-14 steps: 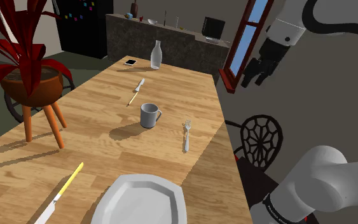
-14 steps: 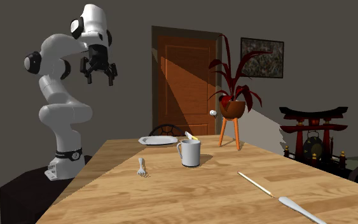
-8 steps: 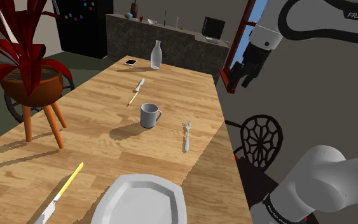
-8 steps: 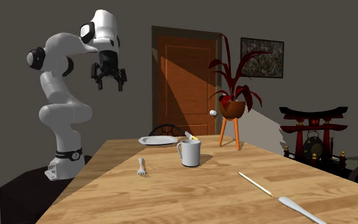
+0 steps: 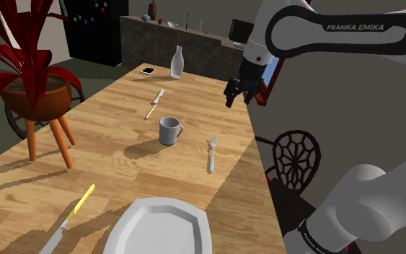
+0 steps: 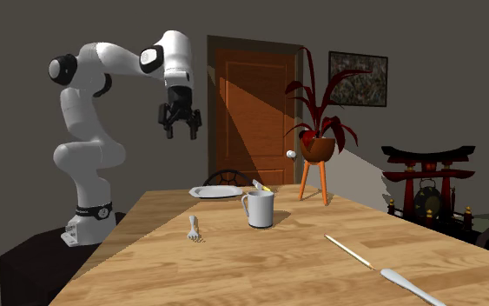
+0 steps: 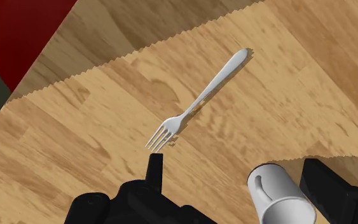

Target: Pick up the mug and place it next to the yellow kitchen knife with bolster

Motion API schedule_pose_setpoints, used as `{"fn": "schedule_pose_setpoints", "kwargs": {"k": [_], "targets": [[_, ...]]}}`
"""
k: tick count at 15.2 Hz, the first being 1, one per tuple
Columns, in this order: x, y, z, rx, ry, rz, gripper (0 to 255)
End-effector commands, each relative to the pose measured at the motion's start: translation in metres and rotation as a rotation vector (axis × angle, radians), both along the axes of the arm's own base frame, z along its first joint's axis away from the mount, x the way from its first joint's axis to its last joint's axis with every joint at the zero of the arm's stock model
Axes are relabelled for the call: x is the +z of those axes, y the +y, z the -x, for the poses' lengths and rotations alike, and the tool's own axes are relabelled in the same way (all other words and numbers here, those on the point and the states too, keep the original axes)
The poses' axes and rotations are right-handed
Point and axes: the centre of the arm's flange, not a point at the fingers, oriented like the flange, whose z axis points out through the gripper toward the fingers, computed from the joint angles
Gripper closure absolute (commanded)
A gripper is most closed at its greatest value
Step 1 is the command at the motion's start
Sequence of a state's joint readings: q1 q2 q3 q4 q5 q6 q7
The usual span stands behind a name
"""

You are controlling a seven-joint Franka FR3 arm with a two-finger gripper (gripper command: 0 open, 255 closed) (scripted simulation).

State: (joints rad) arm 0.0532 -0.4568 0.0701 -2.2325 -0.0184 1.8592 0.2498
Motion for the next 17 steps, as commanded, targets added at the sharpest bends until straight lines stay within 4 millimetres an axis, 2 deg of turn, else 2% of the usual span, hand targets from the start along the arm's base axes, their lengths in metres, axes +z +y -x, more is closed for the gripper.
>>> {"fn": "schedule_pose_setpoints", "kwargs": {"k": [1, 17], "targets": [[-0.013, 0.016, -0.021, 0.002, 0.007, 0.002, 0], [-0.121, 0.125, -0.176, 0.019, 0.065, 0.019, 0]]}}
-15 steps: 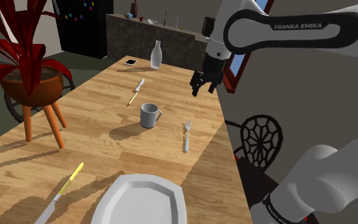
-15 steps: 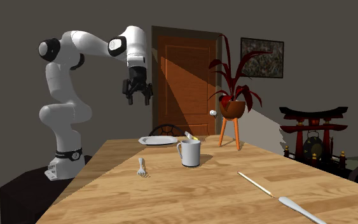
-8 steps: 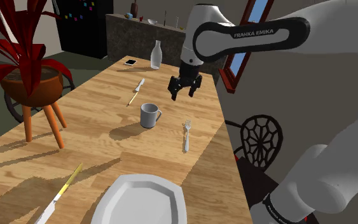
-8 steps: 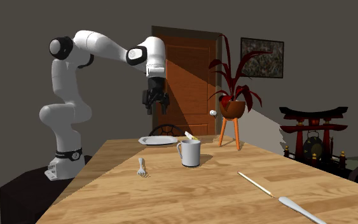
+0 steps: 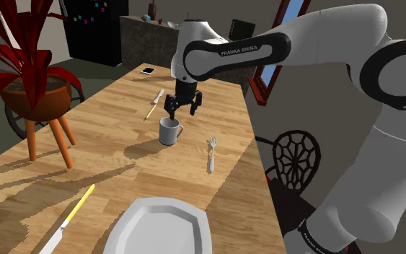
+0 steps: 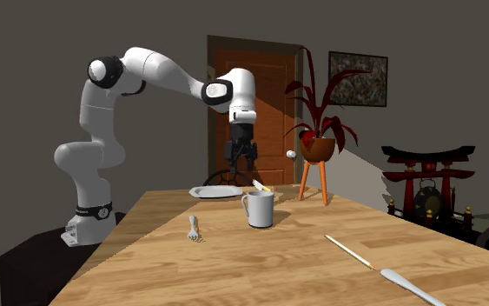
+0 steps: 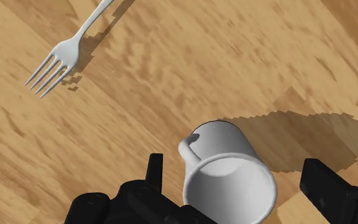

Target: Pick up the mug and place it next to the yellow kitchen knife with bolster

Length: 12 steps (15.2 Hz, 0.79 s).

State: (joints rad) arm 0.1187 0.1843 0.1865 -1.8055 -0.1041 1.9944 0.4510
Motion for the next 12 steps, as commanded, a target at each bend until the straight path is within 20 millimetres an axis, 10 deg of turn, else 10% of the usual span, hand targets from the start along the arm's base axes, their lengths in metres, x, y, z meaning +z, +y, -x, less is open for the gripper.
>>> {"fn": "schedule_pose_setpoints", "kwargs": {"k": [1, 6, 12], "targets": [[-0.016, 0.014, -0.020, 0.001, 0.007, 0.002, 0], [-0.052, 0.048, -0.066, 0.007, 0.025, 0.008, 0], [-0.082, 0.050, -0.071, 0.007, 0.027, 0.008, 0]]}}
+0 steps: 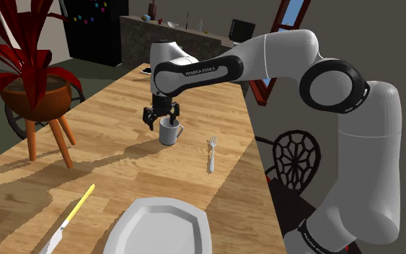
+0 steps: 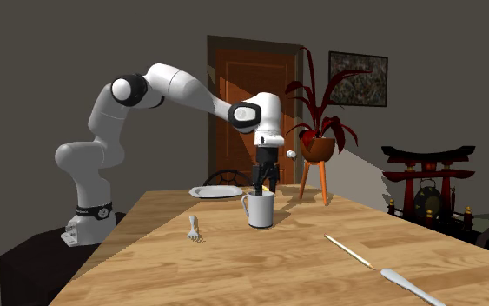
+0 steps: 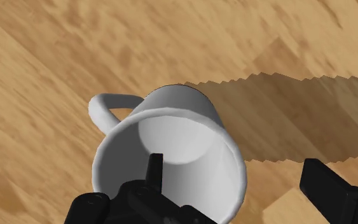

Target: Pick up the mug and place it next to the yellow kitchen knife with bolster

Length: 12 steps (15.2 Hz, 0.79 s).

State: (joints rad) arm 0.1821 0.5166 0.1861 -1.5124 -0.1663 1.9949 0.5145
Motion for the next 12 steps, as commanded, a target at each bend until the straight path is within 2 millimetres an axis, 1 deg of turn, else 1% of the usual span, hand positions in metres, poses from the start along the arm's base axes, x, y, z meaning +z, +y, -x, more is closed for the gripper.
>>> {"fn": "schedule_pose_setpoints", "kwargs": {"k": [1, 3, 10, 11, 12], "targets": [[-0.0101, 0.0000, -0.0007, 0.000, 0.000, 0.000, 0], [-0.0184, -0.0006, -0.0007, 0.000, 0.000, 0.000, 0], [-0.0183, -0.0006, -0.0007, 0.000, 0.000, 0.000, 0], [-0.0183, -0.0006, -0.0007, 0.000, 0.000, 0.000, 255], [-0.0183, -0.0006, -0.0007, 0.000, 0.000, 0.000, 255]]}}
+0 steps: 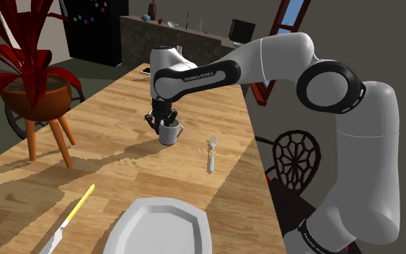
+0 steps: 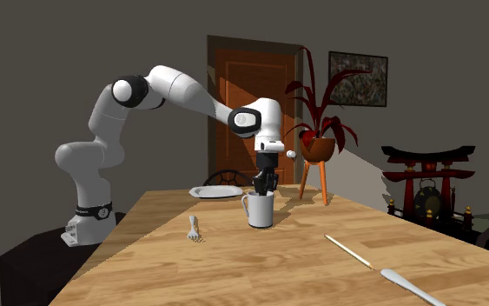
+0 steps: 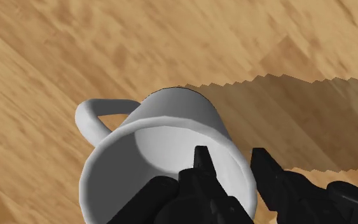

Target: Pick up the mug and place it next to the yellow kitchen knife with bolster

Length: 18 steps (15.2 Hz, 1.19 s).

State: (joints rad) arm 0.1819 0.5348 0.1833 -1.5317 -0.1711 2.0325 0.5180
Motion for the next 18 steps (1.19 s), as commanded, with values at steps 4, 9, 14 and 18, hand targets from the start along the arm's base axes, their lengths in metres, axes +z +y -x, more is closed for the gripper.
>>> {"fn": "schedule_pose_setpoints", "kwargs": {"k": [4, 9, 14, 18], "targets": [[0.000, 0.000, 0.000, 0.000, 0.000, 0.000, 255], [0.005, 0.000, 0.000, 0.000, 0.000, 0.000, 255], [0.032, 0.000, 0.000, 0.000, 0.000, 0.000, 255], [0.053, 0.000, 0.000, 0.000, 0.000, 0.000, 255]]}}
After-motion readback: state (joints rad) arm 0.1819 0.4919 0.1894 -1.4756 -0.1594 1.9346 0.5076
